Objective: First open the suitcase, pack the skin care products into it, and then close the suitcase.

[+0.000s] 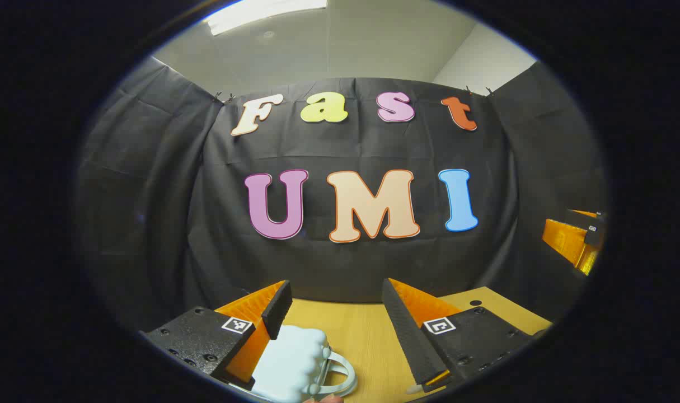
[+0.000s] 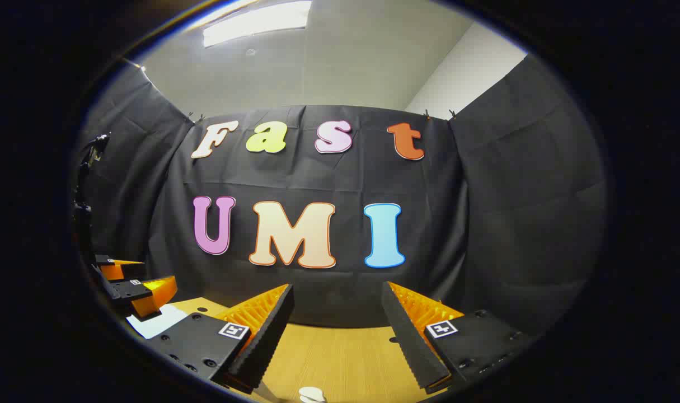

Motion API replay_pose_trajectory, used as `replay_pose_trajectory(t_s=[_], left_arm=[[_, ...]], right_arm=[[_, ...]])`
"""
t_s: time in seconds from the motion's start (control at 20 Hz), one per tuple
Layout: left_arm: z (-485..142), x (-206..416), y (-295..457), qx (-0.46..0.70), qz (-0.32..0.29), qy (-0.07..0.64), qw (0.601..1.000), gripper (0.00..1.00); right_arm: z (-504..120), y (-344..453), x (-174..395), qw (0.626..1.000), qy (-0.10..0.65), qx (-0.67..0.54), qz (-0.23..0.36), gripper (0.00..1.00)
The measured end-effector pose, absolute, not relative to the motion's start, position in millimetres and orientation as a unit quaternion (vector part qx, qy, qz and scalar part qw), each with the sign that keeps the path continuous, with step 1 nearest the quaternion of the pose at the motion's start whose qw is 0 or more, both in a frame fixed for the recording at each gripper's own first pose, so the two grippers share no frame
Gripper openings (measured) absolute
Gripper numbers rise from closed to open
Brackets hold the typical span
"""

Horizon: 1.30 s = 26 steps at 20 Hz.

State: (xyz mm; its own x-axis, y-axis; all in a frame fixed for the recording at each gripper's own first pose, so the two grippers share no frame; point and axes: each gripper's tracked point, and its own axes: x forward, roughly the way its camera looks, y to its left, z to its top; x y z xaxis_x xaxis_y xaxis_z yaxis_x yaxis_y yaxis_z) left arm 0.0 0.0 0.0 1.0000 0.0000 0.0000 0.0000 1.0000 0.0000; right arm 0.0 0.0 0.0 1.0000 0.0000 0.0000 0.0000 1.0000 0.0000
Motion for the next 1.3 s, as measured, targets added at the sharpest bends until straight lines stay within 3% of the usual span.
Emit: replay_pose_trajectory(t_s=[0.35, 0.85, 1.0, 1.3], left_arm=[[-16.9, 4.3, -7.8, 0.006, -0.015, 0.02, 1.0, 0.95], [-202.3, 11.5, -9.7, 0.018, -0.012, 0.288, 0.957, 0.96], [-229.6, 12.3, -23.4, 0.031, -0.041, 0.339, 0.939, 0.96], [-278.7, 5.5, -42.3, 0.007, -0.066, 0.409, 0.91, 0.94]], right_arm=[[-2.0, -1.8, 0.8, 1.0, 0.003, 0.002, 0.0, 0.98], [-54.5, -23.0, 11.1, 0.998, 0.053, 0.002, 0.021, 0.98], [-49.3, -44.5, 19.0, 0.998, 0.055, -0.014, -0.024, 0.99], [-41.6, -54.0, 23.0, 0.997, 0.043, -0.039, -0.055, 0.98]])
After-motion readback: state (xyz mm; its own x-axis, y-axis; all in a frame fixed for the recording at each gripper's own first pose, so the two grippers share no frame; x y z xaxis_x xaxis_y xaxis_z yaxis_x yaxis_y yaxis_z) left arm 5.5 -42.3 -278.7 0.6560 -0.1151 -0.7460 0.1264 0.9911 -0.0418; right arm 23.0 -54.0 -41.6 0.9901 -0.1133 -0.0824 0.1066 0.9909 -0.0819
